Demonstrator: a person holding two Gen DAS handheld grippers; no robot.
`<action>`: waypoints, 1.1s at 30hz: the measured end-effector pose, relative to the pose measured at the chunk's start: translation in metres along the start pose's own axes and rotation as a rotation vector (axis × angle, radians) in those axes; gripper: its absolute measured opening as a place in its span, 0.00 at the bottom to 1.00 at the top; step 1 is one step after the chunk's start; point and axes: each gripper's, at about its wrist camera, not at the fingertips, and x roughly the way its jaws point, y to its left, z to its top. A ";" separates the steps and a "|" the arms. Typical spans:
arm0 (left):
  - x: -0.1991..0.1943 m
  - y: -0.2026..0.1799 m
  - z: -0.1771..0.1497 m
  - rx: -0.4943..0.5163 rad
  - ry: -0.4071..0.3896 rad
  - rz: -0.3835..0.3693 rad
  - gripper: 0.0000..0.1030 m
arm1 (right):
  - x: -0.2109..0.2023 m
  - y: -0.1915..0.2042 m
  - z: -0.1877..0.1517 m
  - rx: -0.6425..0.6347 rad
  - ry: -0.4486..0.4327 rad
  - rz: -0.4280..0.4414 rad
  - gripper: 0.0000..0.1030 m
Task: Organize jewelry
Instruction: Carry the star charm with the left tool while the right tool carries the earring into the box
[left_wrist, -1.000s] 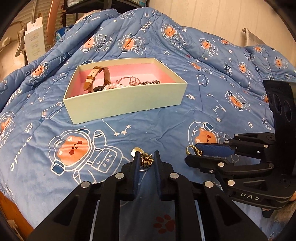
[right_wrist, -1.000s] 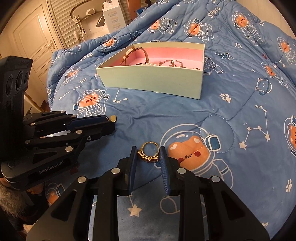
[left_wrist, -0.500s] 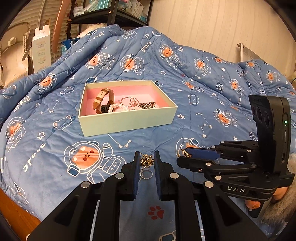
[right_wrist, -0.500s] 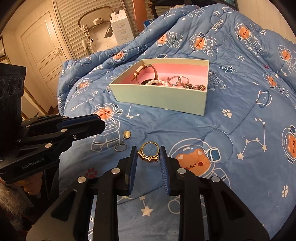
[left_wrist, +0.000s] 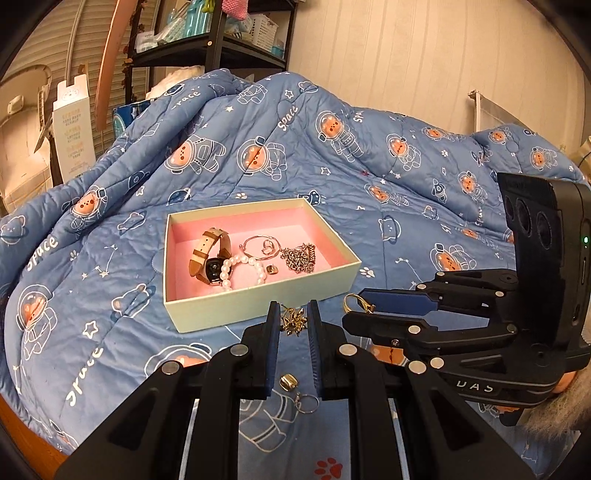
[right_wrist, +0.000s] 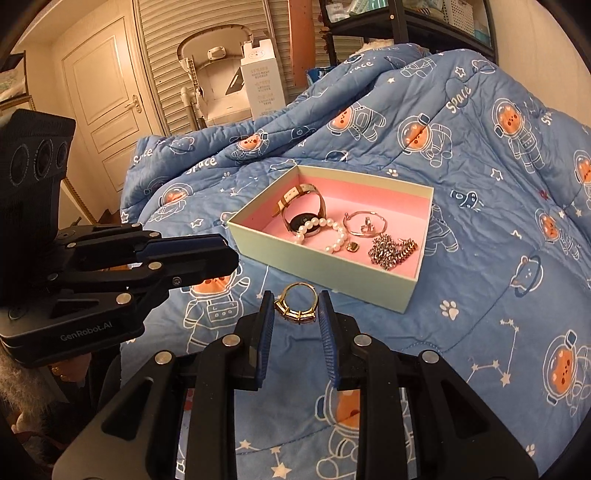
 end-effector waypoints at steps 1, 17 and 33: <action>0.002 0.003 0.003 -0.006 0.001 -0.002 0.14 | 0.002 -0.001 0.004 -0.004 -0.002 -0.001 0.24; 0.062 0.041 0.038 -0.073 0.100 -0.011 0.14 | 0.052 -0.036 0.057 -0.035 0.067 -0.039 0.24; 0.107 0.038 0.050 -0.004 0.199 0.009 0.14 | 0.106 -0.066 0.086 -0.053 0.181 -0.079 0.24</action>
